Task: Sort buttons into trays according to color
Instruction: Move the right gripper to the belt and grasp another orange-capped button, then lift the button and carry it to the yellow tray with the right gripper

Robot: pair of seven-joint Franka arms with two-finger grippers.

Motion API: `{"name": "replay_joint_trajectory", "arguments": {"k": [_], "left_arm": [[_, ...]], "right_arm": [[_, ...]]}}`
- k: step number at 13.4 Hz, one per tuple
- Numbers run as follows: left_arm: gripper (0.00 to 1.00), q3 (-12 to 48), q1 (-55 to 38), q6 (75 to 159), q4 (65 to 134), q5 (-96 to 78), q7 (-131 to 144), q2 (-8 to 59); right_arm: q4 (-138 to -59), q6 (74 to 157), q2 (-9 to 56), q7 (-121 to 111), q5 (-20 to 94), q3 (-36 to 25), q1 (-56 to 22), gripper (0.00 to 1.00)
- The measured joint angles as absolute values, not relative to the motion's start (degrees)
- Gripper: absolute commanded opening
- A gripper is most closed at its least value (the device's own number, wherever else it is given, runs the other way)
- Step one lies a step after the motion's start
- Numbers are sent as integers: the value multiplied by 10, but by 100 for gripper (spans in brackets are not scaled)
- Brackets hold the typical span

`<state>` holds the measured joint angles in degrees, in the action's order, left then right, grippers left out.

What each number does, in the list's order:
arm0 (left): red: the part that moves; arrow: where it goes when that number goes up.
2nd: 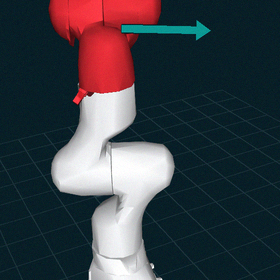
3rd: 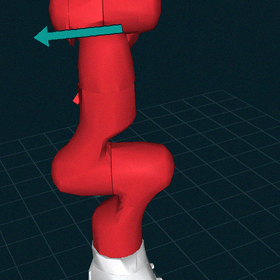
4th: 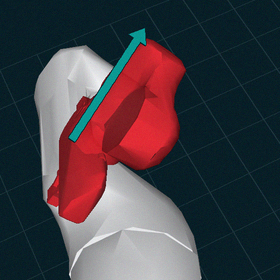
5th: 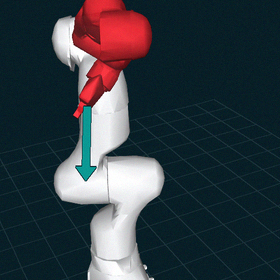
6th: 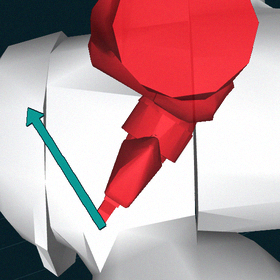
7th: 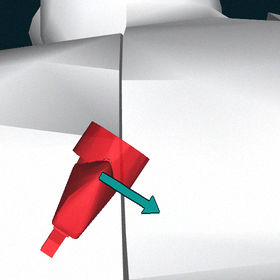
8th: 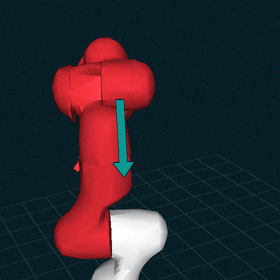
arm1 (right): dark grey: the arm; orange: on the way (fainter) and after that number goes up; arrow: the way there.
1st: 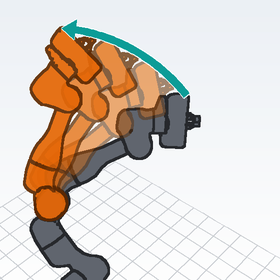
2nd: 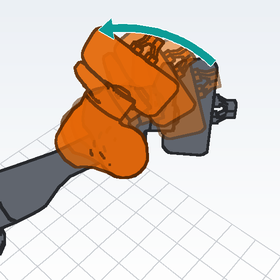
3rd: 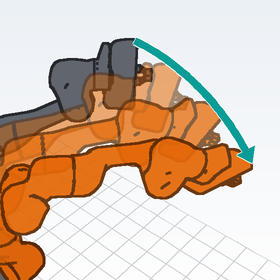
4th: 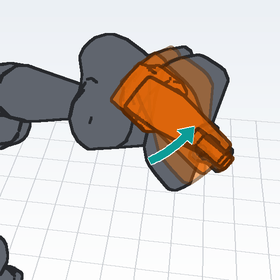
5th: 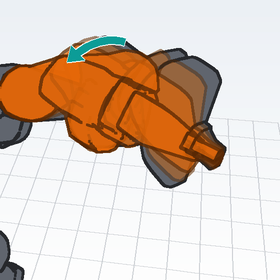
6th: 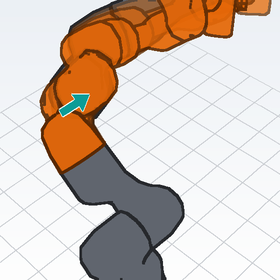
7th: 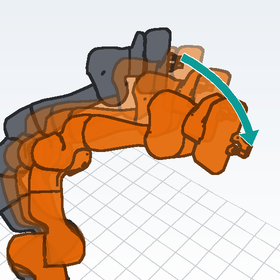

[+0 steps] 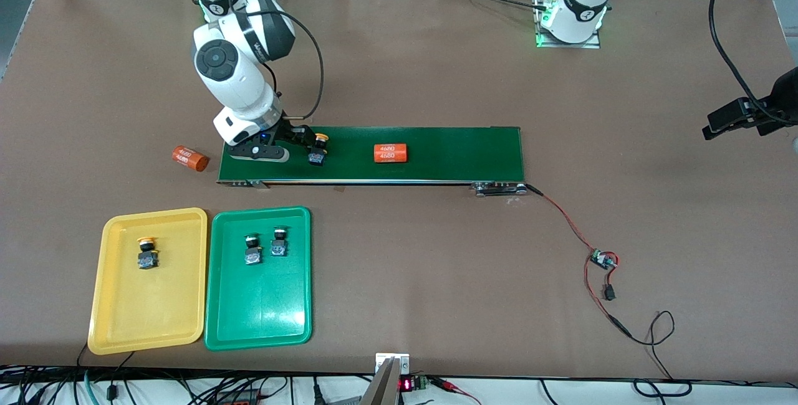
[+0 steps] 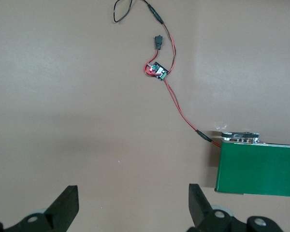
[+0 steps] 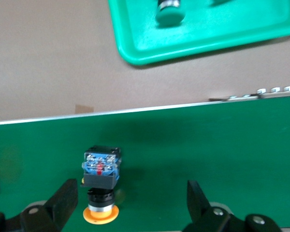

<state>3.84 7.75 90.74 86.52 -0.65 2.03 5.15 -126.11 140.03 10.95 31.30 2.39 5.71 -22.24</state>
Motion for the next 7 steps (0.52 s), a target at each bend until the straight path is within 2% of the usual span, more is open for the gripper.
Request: {"name": "replay_joint_trajectory", "arguments": {"k": [7], "left_arm": [[100, 38, 77, 907, 865, -7, 20, 51]], "right_arm": [[-1261, 1433, 153, 315, 24, 56, -230, 100]]}}
